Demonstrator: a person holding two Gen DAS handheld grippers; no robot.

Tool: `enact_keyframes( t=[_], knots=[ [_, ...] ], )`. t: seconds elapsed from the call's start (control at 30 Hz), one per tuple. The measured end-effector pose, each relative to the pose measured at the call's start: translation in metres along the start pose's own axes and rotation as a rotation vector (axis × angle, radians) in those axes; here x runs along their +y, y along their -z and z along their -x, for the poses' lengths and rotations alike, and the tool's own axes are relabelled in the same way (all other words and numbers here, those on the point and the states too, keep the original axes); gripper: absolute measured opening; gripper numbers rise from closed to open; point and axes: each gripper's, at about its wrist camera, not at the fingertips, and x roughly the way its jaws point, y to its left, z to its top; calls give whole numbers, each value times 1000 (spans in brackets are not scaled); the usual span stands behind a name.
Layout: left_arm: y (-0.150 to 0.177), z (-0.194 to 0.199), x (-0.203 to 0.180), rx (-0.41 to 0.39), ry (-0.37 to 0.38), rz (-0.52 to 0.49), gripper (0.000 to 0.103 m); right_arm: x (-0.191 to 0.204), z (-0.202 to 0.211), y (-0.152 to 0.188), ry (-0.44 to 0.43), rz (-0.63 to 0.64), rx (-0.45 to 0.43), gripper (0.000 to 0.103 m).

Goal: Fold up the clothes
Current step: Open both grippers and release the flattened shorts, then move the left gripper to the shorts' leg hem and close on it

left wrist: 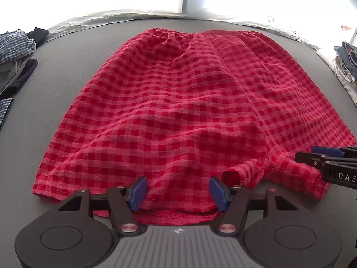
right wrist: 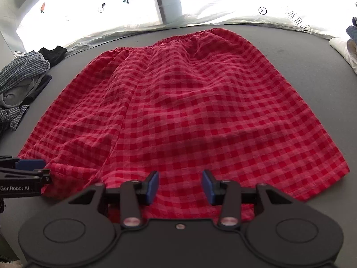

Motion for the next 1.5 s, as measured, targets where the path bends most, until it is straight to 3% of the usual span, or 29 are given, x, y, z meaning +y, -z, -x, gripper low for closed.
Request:
enact_keyframes(
  t=[0.17, 0.33, 0.6, 0.83, 1.0, 1.17, 1.5],
  knots=[
    [25, 8, 0, 15, -19, -2, 70, 23, 8, 19, -12, 126, 2, 61],
    [37, 14, -4, 11, -48, -1, 77, 28, 15, 30, 16, 193, -10, 66],
    [56, 21, -13, -6, -88, 26, 84, 24, 24, 52, 18, 228, -2, 95],
    [58, 36, 2, -35, -133, 107, 84, 15, 33, 51, 17, 160, 17, 95],
    [59, 43, 35, -44, -195, 215, 84, 20, 37, 43, 59, 143, -25, 94],
    [59, 45, 76, -25, -226, 283, 84, 42, 43, 28, 39, 139, -85, 94],
    [31, 45, 138, -50, -198, 254, 84, 112, 26, 15, 24, 200, -83, 94]
  ],
)
